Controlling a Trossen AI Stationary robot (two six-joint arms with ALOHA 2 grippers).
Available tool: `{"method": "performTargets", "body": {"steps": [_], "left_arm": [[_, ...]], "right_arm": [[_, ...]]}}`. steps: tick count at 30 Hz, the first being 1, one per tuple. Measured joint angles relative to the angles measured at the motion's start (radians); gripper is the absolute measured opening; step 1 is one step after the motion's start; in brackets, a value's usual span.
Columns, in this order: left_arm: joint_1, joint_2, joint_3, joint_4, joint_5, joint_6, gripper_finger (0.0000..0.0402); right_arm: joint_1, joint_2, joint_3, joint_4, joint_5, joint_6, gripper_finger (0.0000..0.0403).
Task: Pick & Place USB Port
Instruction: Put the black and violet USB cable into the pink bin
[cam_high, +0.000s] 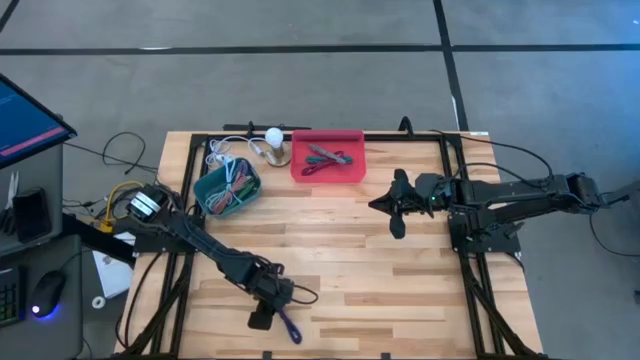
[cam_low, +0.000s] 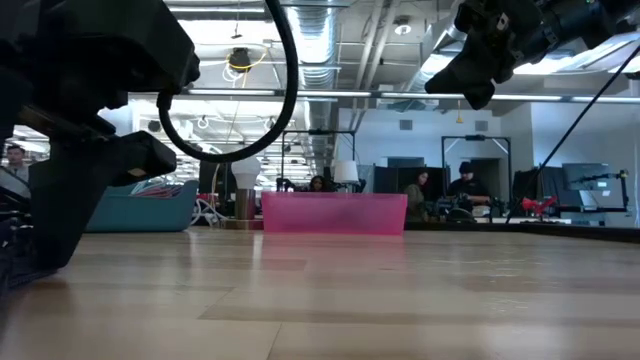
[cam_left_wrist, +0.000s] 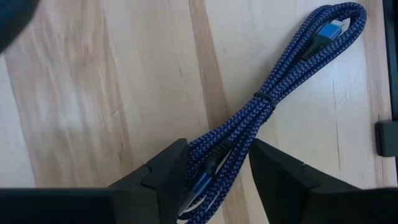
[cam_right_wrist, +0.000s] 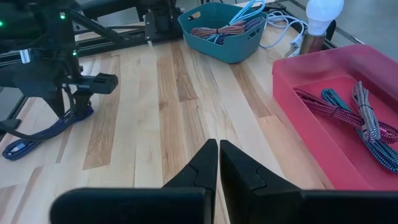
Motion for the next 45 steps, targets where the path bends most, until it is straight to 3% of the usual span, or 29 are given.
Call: {"method": "performTargets", "body": {"steps": [6,14,22,32,37,41,45], "left_arm": [[0.000,0.003,-0.002,0.003,-0.007,-0.021,0.0144],[0.000,0.006,-0.003,0.009,-0.004,-0.027,0.0037],[-0.001,-0.022,-0.005,0.009,-0.036,-0.072,0.0032],[0.034,-0.338,-0.011,-0.166,-0.366,-0.065,0.0032],[0.096,-0.514,-0.008,-0.168,-0.534,0.038,0.0032],[0.179,-0.632,-0.008,-0.168,-0.623,0.153,0.0032],[0.301,-0.707,-0.008,-0.170,-0.632,0.276,0.0032]], "right_arm": [[0.000,0.000,0.000,0.000,0.000,0.000,0.0011],[0.000,0.000,0.000,0.000,0.000,0.000,0.0011],[0.000,0.000,0.000,-0.033,0.000,0.000,0.0011],[0.000,0.000,0.000,-0.115,0.000,0.053,0.0011],[0.000,0.000,0.000,-0.111,0.000,0.052,0.0011],[0.000,0.000,0.000,-0.111,0.000,0.052,0.0011],[0.000,0.000,0.000,-0.111,0.000,0.046,0.0011]]}}
